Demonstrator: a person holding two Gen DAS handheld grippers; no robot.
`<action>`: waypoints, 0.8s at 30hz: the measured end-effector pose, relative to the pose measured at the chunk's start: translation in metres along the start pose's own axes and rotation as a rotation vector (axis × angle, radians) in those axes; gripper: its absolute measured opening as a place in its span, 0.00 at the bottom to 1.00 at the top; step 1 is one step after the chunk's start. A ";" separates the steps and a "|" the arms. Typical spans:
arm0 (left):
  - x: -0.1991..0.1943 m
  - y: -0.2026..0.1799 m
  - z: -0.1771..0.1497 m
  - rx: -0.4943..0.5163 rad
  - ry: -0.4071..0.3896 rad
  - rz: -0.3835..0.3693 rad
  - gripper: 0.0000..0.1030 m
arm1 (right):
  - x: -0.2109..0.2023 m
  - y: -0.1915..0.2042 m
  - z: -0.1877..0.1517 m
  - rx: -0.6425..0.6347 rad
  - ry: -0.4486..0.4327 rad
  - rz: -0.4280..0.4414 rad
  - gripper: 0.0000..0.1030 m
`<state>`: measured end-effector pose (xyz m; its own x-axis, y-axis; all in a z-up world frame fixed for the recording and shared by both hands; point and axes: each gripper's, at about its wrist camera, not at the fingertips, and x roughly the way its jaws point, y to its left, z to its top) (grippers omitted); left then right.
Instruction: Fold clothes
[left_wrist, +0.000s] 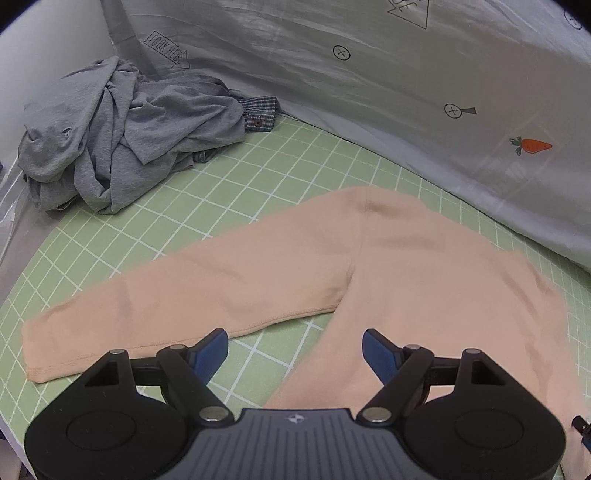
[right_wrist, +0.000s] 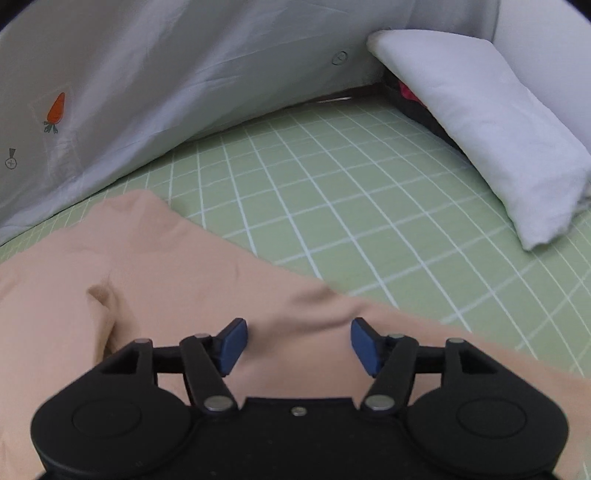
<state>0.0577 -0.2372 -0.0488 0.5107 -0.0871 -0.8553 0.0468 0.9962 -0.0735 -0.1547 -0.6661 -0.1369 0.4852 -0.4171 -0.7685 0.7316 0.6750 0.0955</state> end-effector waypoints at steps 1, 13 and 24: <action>-0.004 0.002 -0.002 -0.006 -0.005 -0.004 0.78 | -0.005 -0.005 -0.006 -0.003 -0.003 -0.023 0.64; -0.035 0.072 -0.039 -0.162 -0.032 -0.006 0.83 | -0.050 -0.051 -0.049 0.117 0.062 -0.151 0.91; -0.011 0.168 -0.021 -0.189 0.041 0.051 0.88 | -0.088 0.071 -0.087 -0.076 0.045 -0.032 1.00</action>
<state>0.0423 -0.0688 -0.0628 0.4725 -0.0407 -0.8804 -0.1416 0.9824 -0.1214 -0.1868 -0.5287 -0.1177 0.4392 -0.4122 -0.7983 0.7068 0.7070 0.0237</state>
